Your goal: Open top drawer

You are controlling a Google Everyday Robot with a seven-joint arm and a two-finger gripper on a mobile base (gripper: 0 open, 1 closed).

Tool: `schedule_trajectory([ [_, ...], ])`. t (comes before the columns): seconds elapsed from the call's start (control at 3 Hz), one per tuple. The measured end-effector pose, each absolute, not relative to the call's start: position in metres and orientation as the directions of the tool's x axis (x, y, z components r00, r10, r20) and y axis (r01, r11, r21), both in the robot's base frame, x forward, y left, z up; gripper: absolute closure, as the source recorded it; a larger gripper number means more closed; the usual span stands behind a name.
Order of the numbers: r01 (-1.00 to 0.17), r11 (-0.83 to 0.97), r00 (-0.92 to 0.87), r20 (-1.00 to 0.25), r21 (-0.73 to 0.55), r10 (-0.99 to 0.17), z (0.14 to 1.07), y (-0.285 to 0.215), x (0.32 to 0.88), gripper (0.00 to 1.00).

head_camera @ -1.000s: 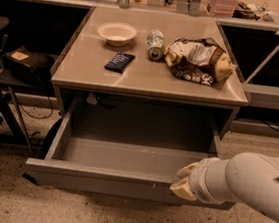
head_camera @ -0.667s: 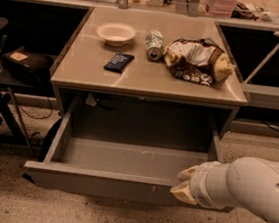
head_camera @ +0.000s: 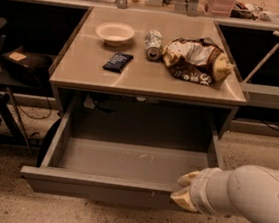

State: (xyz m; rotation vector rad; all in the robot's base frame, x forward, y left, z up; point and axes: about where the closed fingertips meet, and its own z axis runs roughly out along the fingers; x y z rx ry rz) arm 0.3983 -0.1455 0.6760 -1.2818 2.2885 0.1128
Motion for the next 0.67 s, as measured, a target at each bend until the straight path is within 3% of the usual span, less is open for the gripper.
schedule_trajectory([
  [0.67, -0.827, 0.534, -0.412, -0.458, -0.174, -0.788, 0.6776, -0.1387, 0.3804, 1.0],
])
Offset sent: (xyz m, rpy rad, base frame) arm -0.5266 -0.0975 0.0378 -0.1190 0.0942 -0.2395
